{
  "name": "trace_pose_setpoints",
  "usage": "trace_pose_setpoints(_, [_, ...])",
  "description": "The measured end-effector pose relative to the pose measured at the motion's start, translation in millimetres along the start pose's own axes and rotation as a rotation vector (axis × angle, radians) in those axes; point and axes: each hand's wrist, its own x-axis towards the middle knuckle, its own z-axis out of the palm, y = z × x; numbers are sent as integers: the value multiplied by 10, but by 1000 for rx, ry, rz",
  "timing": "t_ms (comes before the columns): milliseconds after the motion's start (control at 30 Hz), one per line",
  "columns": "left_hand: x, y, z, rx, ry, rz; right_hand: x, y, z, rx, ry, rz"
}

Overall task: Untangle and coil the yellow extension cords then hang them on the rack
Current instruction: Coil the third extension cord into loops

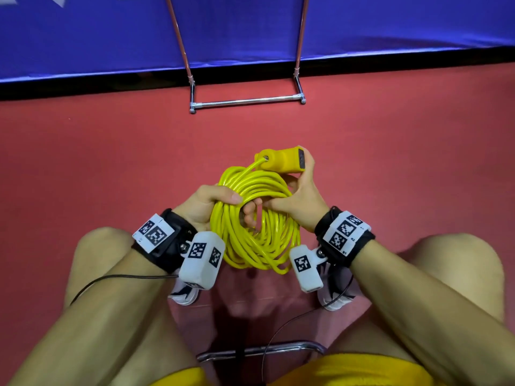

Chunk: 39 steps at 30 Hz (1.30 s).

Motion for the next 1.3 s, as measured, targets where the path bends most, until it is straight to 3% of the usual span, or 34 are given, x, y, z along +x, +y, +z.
trace_pose_setpoints(200, [-45, 91, 45, 59, 223, 77, 28, -75, 42, 98, -26, 30])
trace_pose_setpoints(333, [-111, 130, 158, -80, 88, 147, 16, -185, 55, 169, -65, 61])
trace_pose_setpoints(567, [-188, 342, 411, -86, -205, 112, -15, -380, -18, 415, -253, 114])
trace_pose_setpoints(833, [-271, 416, 494, -58, -196, 54, -107, -602, -56, 450, -209, 76])
trace_pose_setpoints(1133, [-274, 750, 559, 308, 223, 371, 42, -1008, -127, 259, 64, -52])
trace_pose_setpoints(1300, [-281, 744, 648, 447, 423, 590, 24, -1359, -153, 208, 116, -106])
